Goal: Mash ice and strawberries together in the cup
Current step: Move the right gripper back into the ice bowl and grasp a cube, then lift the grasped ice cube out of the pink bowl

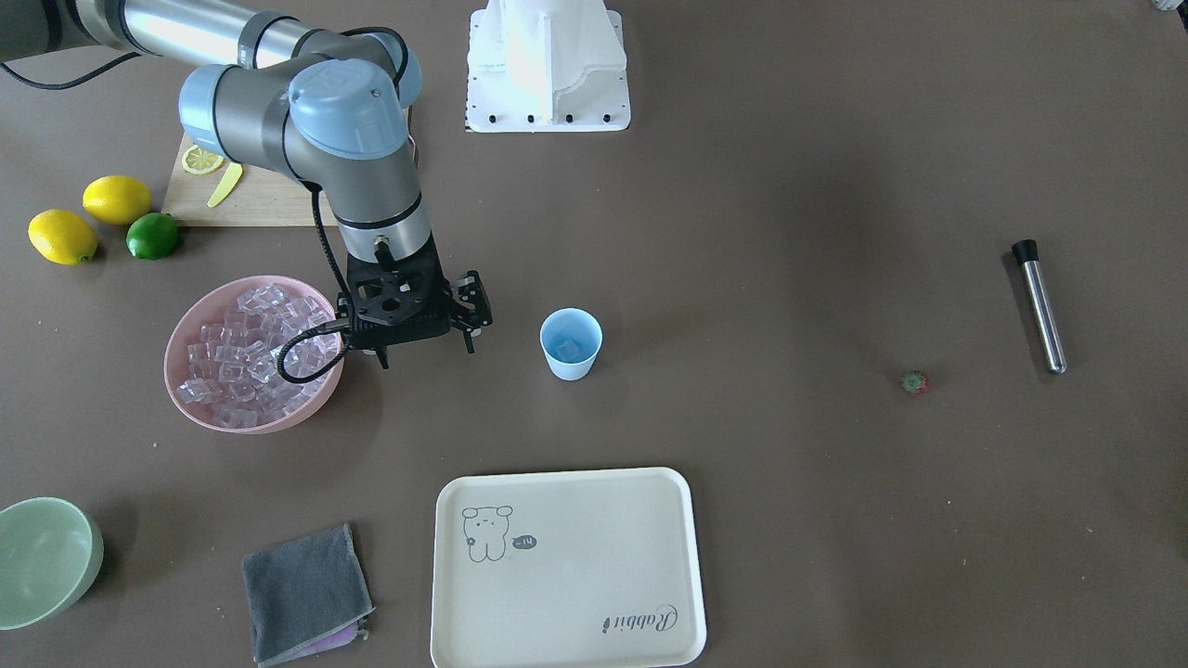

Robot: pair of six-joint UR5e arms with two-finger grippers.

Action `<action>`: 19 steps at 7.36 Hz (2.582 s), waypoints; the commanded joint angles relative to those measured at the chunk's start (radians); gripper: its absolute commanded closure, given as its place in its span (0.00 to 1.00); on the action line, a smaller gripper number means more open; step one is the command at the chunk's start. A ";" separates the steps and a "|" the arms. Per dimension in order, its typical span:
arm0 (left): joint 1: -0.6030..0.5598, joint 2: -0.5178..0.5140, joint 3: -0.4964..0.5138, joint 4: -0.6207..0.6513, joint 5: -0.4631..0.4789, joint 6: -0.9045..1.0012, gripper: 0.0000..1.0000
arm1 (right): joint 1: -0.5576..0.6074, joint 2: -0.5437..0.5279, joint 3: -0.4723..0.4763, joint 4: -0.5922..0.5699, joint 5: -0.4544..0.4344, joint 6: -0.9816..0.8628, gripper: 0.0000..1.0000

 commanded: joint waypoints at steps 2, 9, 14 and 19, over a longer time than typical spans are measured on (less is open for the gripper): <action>0.000 0.003 -0.012 -0.002 0.000 0.000 0.01 | 0.092 -0.157 0.067 -0.001 0.039 -0.172 0.00; 0.000 -0.002 -0.020 0.000 0.000 0.000 0.01 | 0.066 -0.238 0.051 0.024 0.016 -0.186 0.10; 0.001 -0.009 -0.020 0.000 -0.002 -0.002 0.01 | 0.060 -0.243 0.033 0.022 0.005 -0.186 0.13; 0.001 -0.011 -0.017 0.000 -0.002 0.000 0.01 | 0.053 -0.238 0.019 0.028 0.005 -0.177 0.47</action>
